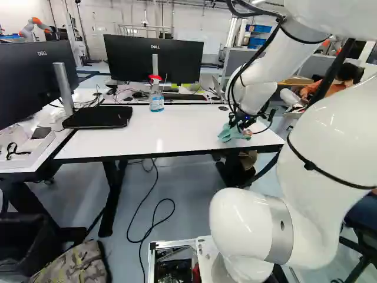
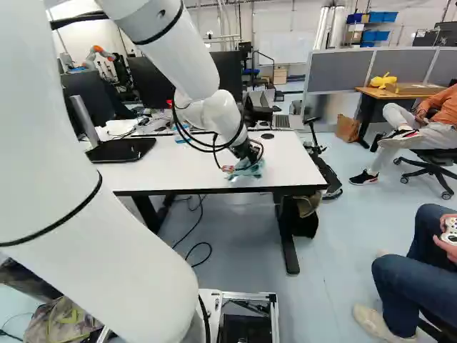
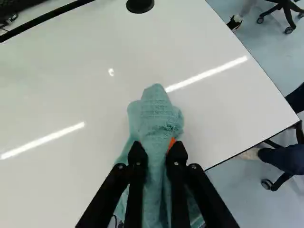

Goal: Clean the table with the green towel

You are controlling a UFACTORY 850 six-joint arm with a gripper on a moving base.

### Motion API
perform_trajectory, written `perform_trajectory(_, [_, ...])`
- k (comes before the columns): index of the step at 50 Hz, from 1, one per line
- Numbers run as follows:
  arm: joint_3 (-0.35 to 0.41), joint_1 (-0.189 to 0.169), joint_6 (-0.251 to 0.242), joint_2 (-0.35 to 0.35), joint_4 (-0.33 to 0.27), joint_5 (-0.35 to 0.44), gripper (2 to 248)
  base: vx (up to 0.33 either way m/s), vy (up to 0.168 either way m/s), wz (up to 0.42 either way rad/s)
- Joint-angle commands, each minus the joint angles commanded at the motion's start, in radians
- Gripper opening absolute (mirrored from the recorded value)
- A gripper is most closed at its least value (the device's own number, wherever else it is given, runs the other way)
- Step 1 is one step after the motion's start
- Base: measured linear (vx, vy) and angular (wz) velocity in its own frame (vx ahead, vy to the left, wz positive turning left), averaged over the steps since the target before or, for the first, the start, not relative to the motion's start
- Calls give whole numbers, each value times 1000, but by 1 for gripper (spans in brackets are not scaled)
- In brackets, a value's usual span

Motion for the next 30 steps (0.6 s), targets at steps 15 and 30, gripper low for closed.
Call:
perform_trajectory(15, [-42,30,0,0,0,-96,57,0,0,0])
perform_trajectory(30, [-95,55,0,-11,0,-190,57,0,0,0])
